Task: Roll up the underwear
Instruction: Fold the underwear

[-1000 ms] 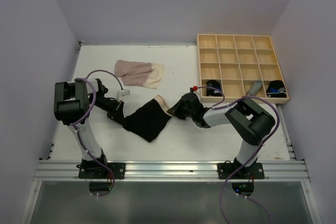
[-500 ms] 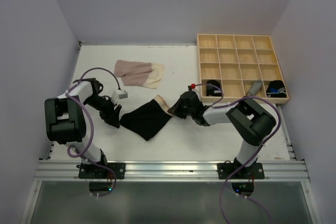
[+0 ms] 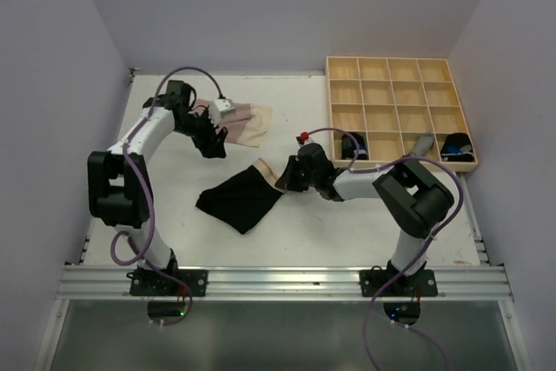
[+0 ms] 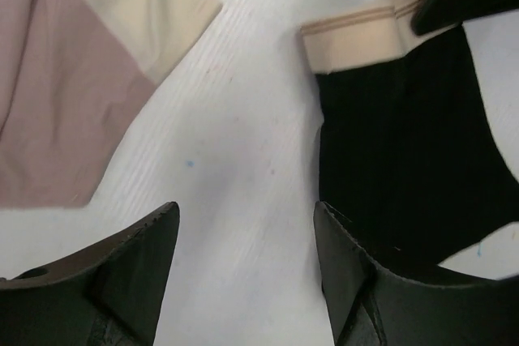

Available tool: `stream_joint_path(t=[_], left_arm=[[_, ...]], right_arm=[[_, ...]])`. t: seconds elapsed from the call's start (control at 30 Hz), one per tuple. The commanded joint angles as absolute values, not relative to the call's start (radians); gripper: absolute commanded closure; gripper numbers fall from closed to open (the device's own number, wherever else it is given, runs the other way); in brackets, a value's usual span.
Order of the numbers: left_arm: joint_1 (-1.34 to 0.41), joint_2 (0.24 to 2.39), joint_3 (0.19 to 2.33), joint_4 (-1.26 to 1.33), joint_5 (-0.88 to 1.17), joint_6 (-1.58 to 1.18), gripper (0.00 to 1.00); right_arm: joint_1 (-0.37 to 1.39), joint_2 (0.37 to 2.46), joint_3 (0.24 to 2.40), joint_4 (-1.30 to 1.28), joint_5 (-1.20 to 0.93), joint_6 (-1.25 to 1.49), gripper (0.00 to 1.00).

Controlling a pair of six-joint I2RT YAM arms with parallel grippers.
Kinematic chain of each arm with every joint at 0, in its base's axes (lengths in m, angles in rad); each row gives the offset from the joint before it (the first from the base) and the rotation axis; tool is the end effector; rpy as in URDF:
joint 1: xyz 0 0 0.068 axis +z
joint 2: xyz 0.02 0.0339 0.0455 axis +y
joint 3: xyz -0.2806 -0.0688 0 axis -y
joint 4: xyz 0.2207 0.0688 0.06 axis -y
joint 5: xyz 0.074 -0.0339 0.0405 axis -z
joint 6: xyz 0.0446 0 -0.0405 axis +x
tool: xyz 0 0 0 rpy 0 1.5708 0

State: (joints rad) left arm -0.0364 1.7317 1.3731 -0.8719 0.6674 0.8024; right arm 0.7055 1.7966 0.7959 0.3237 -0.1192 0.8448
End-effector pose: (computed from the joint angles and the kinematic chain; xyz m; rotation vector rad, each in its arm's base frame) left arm 0.3278 -0.0396 0.2664 1.1590 2.2322 -0.6461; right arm 0.2589 0.2275 0.1595 0.0996 2.4242 0.9167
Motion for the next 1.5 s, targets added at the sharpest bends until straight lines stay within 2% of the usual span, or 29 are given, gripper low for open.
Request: stream_joint_path(t=[0.0,0.07,0.17,0.2,0.37,0.53,0.67,0.77,0.9,1.0,1.13,1.2,1.23,1.27,1.37,1.47], left_arm=[[-0.116,1.787,1.378,-0.669,0.689,0.623,0.29],[-0.173,1.784,1.335,-0.533,0.613,0.528,0.30],[-0.230,1.830,1.330,-0.502,0.560,0.477,0.36],[-0.238,1.842,1.325,-0.503,0.560,0.477,0.40],[-0.245,1.826,1.179,-0.515,0.616,0.511,0.49],[-0.245,1.728,1.033,-0.575,0.710,0.575,0.48],[-0.224,1.600,0.979,-0.514,0.729,0.539,0.38],[-0.172,1.589,1.075,-0.483,0.744,0.499,0.33],[-0.138,1.738,1.290,-0.558,0.712,0.485,0.34],[-0.144,1.810,1.382,-0.600,0.755,0.477,0.43],[-0.170,1.789,1.292,-0.565,0.796,0.459,0.60],[-0.172,1.766,1.258,-0.539,0.802,0.459,0.55],[-0.172,1.766,1.253,-0.540,0.824,0.481,0.50],[-0.172,1.778,1.265,-0.548,0.843,0.504,0.41],[-0.175,1.860,1.351,-0.710,0.942,0.711,0.37],[-0.179,1.966,1.486,-0.905,0.957,0.873,0.37]], right_arm=[[0.707,1.867,0.810,0.206,-0.204,0.658,1.00],[0.707,1.914,0.851,0.167,-0.235,0.599,1.00],[0.700,1.957,0.896,0.124,-0.241,0.565,1.00],[0.695,1.962,0.900,0.126,-0.239,0.566,1.00],[0.660,1.986,0.954,0.106,-0.238,0.552,1.00],[0.638,1.999,1.043,0.023,-0.262,0.462,1.00],[0.638,2.008,1.088,-0.028,-0.313,0.373,1.00],[0.638,2.013,1.108,-0.038,-0.342,0.344,1.00],[0.637,2.011,1.123,-0.055,-0.359,0.337,1.00],[0.638,2.011,1.132,-0.060,-0.357,0.348,1.00],[0.638,2.017,1.134,-0.052,-0.365,0.370,1.00],[0.637,2.022,1.132,-0.041,-0.370,0.371,1.00],[0.638,2.023,1.131,-0.040,-0.377,0.373,1.00],[0.637,2.031,1.129,-0.035,-0.385,0.370,1.00],[0.637,2.043,1.132,-0.041,-0.396,0.367,1.00],[0.637,2.046,1.140,-0.058,-0.391,0.365,1.00]])
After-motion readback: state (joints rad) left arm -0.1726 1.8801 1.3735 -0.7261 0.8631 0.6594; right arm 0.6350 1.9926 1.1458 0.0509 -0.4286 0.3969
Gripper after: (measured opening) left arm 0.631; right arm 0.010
